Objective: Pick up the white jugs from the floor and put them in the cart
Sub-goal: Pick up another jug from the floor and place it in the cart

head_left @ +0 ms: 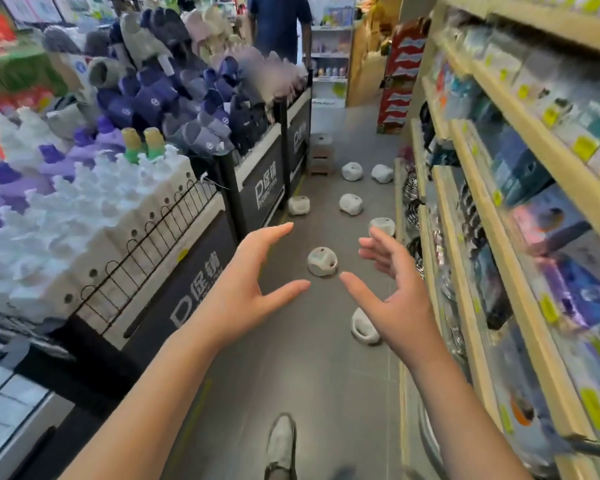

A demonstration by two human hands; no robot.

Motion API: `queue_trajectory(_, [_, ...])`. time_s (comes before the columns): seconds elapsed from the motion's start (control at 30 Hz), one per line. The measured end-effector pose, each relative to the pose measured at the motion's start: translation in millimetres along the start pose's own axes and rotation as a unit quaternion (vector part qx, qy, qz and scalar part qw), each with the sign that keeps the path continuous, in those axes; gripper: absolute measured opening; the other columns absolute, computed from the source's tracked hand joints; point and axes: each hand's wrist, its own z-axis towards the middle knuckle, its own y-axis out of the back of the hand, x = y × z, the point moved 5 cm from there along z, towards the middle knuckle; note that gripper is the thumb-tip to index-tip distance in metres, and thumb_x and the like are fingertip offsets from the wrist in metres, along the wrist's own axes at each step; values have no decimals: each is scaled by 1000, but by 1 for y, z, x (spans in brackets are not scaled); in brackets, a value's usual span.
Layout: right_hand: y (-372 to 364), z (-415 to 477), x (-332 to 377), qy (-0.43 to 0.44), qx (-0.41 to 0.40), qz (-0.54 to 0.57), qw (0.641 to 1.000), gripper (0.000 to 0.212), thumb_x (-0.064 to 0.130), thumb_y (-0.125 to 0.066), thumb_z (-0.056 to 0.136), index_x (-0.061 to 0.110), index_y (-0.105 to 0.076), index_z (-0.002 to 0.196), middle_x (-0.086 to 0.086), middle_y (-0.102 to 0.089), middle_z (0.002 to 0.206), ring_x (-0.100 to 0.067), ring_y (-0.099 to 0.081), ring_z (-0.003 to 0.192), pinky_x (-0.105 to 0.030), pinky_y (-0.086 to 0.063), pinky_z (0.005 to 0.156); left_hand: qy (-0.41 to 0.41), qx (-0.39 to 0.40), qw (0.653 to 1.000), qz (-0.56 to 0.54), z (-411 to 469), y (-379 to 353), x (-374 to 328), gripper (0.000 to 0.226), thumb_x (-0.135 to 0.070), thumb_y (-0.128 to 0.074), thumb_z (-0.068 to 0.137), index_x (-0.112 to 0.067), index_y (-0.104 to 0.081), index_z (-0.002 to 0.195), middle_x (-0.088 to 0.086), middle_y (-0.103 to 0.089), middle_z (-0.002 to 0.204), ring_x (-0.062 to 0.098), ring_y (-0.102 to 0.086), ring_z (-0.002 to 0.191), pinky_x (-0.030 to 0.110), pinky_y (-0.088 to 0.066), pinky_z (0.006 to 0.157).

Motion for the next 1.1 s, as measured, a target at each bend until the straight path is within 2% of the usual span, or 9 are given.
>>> queue_trajectory(0.1, [8, 36, -26, -9, -22, -28, 999, 69, 34, -81, 89, 36, -48, 150, 20, -60, 141, -9, -58, 134, -38, -46, 115, -27, 27, 999, -19, 62, -16, 16, 80, -50, -73, 87, -31, -38, 157, -22, -42, 152, -5, -36, 146, 25, -36, 119])
queue_trajectory(0.23, [7, 100, -51, -21, -57, -36, 997, 66, 34, -81, 89, 35, -50, 148, 19, -61, 139, -8, -59, 133, -38, -46, 115, -61, 59, 996, -33, 152, -22, 41, 80, -48, -74, 88, -33, -38, 157, -23, -42, 152, -6, -35, 146, 24, -33, 120])
queue_trajectory(0.4, [7, 186, -73, -54, -94, -31, 994, 66, 42, -77, 86, 38, -49, 147, 20, -63, 137, -5, -59, 131, -33, -46, 115, -79, 100, 991, -52, 252, -25, 76, 79, -46, -74, 89, -31, -38, 157, -20, -41, 154, -5, -36, 147, 21, -32, 121])
queue_trajectory(0.5, [14, 224, -94, -73, -125, -27, 989, 62, 31, -78, 91, 37, -49, 146, 23, -64, 134, -3, -61, 129, -28, -47, 112, -86, 123, 987, -62, 305, -41, 98, 77, -37, -78, 90, -26, -39, 157, -16, -44, 152, -6, -38, 144, 17, -33, 119])
queue_trajectory(0.63, [25, 258, -131, -107, -139, -38, 984, 62, 26, -79, 91, 42, -48, 143, 22, -63, 135, -1, -60, 128, -26, -46, 112, -73, 155, 982, -81, 360, -72, 120, 76, -36, -78, 91, -32, -39, 156, -18, -44, 151, -5, -39, 143, 13, -35, 114])
queue_trajectory(0.77, [39, 291, -181, -137, -152, -42, 978, 63, 24, -79, 92, 42, -48, 143, 21, -64, 135, 0, -61, 128, -26, -45, 111, -62, 175, 979, -83, 411, -104, 144, 75, -40, -76, 91, -33, -39, 156, -15, -46, 149, -3, -41, 142, 16, -37, 114])
queue_trajectory(0.97, [64, 342, -253, -184, -127, -31, 974, 63, 28, -79, 93, 45, -45, 143, 21, -61, 139, 6, -57, 129, -23, -42, 112, -15, 184, 979, -85, 471, -152, 175, 75, -43, -75, 91, -32, -39, 156, -16, -45, 151, -6, -41, 141, 20, -39, 113])
queue_trajectory(1.03, [74, 361, -281, -203, -120, -23, 972, 64, 27, -79, 93, 47, -44, 142, 20, -60, 139, 8, -57, 127, -25, -43, 113, 0, 192, 978, -86, 491, -172, 183, 78, -49, -73, 88, -32, -39, 156, -16, -46, 150, -5, -41, 140, 22, -40, 113])
queue_trajectory(1.1, [80, 375, -309, -217, -120, -26, 968, 64, 26, -80, 92, 41, -46, 145, 16, -61, 139, 4, -59, 127, -32, -45, 114, 17, 201, 975, -92, 508, -193, 194, 80, -56, -71, 85, -33, -40, 155, -17, -46, 149, -3, -42, 140, 25, -41, 114])
